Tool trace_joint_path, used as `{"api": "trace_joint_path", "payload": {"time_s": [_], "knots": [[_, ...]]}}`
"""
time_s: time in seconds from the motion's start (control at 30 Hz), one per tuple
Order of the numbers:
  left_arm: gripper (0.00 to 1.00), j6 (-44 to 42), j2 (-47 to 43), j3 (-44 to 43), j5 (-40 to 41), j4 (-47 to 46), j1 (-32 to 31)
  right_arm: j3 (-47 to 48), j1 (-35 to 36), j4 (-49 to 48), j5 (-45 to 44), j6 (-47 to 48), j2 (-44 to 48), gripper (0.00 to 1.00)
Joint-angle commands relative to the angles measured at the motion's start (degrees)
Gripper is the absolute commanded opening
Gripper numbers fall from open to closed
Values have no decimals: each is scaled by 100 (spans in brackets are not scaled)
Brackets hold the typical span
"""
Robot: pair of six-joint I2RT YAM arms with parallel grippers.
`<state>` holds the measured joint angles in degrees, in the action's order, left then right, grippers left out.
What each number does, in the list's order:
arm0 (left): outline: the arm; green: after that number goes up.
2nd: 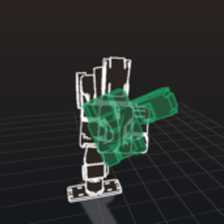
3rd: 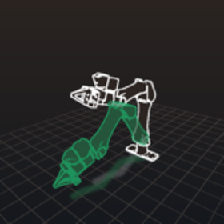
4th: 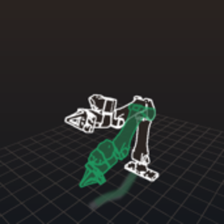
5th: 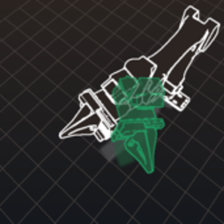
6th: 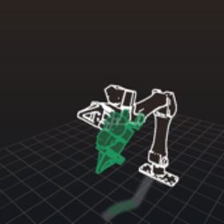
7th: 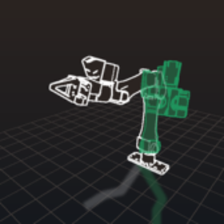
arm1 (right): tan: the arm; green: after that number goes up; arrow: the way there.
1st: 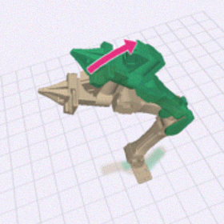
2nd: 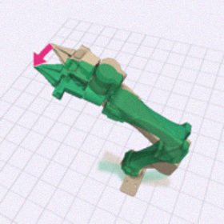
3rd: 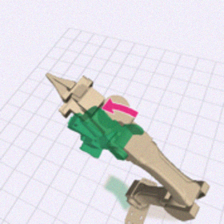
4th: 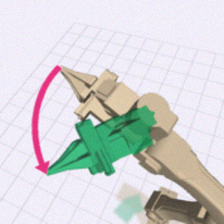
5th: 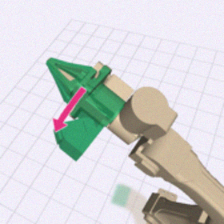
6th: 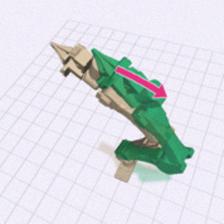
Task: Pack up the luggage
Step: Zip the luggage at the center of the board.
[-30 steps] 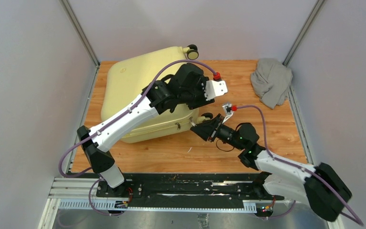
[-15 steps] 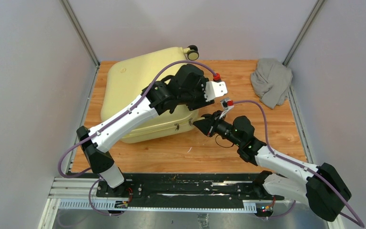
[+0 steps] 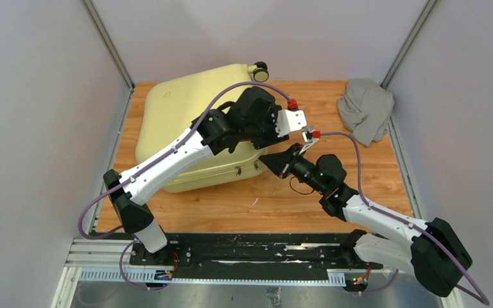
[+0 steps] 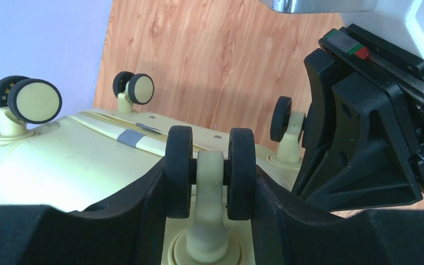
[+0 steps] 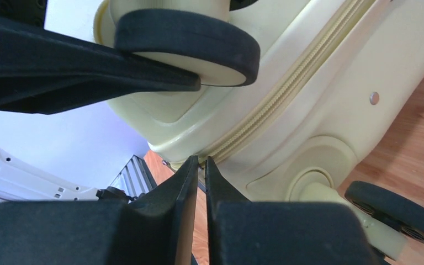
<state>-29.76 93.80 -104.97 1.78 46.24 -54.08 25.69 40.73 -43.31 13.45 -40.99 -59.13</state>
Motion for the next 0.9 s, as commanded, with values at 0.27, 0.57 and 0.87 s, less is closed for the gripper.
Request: {"api": "trace_joint_path", "payload": {"time_s": [0.27, 0.57, 0.87], "knots": [[0, -39, -709, -472, -81, -1800, -137, 123, -65, -489, 245, -335, -356, 12], [0, -60, -624, -574, -77, -1807, -146, 207, -42, -525, 676, -461, -663, 11], [0, -91, -473, -754, -73, -1809, -155, 81, 122, -559, 737, -558, -793, 11]]}}
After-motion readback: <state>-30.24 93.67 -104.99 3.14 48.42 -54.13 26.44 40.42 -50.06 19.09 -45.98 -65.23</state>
